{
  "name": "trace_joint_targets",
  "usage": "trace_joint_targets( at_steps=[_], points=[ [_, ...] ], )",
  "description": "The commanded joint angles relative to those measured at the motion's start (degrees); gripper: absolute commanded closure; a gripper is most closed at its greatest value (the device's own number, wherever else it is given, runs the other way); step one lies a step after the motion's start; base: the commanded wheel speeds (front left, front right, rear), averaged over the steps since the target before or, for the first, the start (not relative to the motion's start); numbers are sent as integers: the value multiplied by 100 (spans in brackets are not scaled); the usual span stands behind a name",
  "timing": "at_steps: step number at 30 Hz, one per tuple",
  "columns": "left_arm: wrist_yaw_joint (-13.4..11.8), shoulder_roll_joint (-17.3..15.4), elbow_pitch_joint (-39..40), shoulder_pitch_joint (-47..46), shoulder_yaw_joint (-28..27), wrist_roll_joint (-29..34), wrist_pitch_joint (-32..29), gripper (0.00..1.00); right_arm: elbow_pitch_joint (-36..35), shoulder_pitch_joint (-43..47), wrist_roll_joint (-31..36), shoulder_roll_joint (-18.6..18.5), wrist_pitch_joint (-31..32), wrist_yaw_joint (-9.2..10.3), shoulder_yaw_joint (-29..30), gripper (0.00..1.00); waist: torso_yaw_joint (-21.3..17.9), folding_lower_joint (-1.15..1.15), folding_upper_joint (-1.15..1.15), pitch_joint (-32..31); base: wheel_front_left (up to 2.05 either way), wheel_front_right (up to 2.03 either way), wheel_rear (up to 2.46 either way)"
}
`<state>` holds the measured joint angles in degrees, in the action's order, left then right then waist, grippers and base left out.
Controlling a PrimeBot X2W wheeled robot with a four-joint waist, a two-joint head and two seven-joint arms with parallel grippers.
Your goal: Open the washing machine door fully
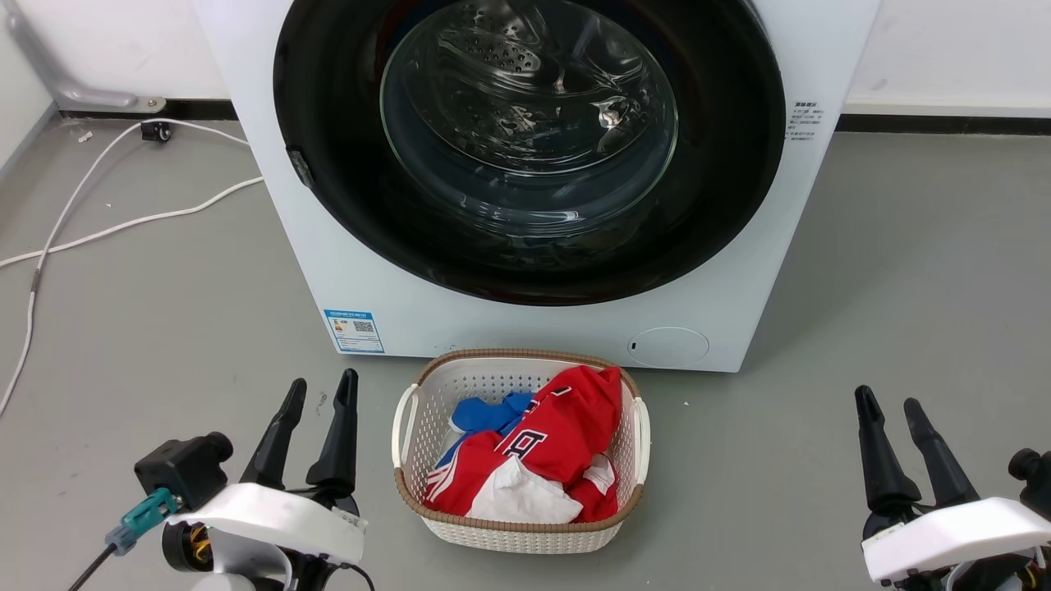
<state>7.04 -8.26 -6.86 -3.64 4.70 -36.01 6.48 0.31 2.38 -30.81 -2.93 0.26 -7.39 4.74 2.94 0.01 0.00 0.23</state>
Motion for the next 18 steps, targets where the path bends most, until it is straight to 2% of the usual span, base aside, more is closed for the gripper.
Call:
trace_joint_targets(
  at_steps=[1, 18],
  points=[
    [-8, -62, 76, -57, 45, 209, 61, 0, -137, 15, 210, -5, 3, -9, 17, 0, 2, -1, 0, -7, 0, 0, 0],
    [-88, -212, 16, -84, 337, 1193, 306, 0, -503, 263, 1179, -2, 19, -11, 105, 0, 17, -1, 0, -24, 0, 0, 0]
  ],
)
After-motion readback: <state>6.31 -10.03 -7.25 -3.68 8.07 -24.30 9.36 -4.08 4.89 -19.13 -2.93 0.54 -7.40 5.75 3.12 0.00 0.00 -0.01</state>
